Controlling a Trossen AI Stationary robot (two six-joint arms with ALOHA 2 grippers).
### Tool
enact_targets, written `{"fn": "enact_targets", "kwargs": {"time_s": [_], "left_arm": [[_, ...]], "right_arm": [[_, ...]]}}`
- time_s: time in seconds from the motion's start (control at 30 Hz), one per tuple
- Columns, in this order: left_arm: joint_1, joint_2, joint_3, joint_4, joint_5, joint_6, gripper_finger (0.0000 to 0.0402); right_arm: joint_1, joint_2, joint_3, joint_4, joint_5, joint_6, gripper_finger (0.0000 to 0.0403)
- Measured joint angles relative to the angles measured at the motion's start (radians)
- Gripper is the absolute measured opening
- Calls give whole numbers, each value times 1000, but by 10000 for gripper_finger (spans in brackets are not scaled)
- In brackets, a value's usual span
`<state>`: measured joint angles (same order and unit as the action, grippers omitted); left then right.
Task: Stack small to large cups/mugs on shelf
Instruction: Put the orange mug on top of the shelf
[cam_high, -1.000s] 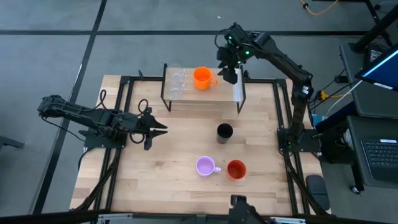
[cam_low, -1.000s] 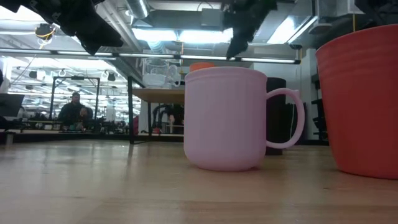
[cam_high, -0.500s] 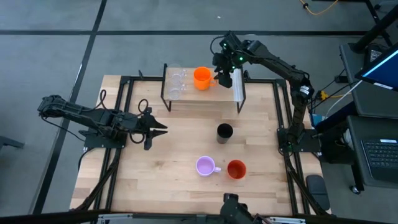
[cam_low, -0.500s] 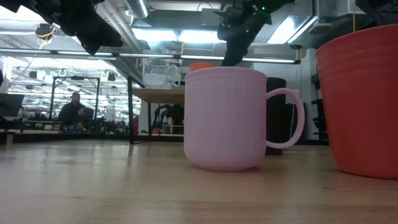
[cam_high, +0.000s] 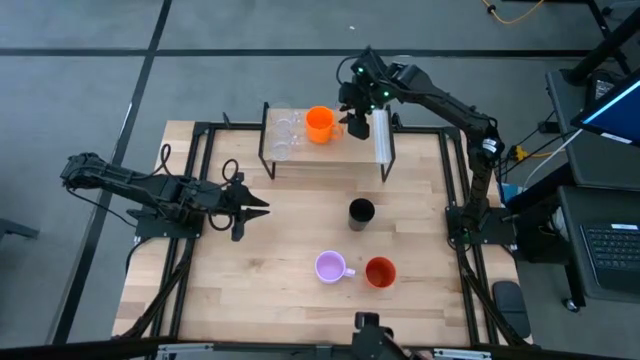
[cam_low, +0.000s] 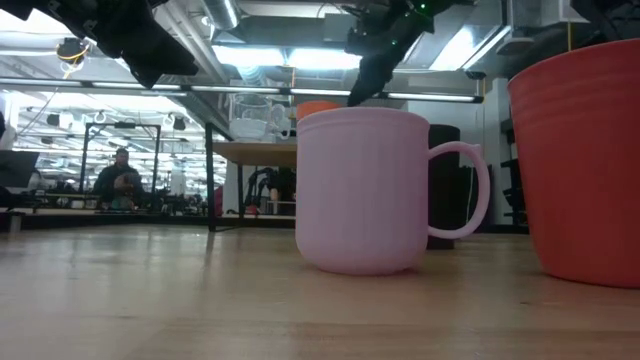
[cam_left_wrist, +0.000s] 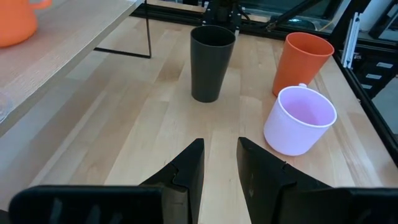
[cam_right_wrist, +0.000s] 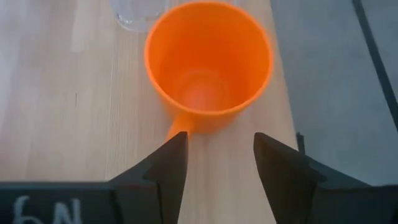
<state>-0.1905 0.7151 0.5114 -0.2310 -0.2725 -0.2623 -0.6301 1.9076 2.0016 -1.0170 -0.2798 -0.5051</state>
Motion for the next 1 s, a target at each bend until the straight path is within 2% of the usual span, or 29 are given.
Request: {"fn": "enact_targets", "kwargs": {"time_s": [0.43, 0.53, 1.0], "left_arm": [[0, 0, 0, 0, 0, 1, 89], [0, 0, 0, 0, 0, 2, 89], [0, 0, 0, 0, 0, 2, 89]], "right_arm": [[81, 0, 34, -144, -39, -10, 185], [96, 0, 34, -161, -79, -49, 185], [102, 5, -70, -30, -71, -57, 185]]}}
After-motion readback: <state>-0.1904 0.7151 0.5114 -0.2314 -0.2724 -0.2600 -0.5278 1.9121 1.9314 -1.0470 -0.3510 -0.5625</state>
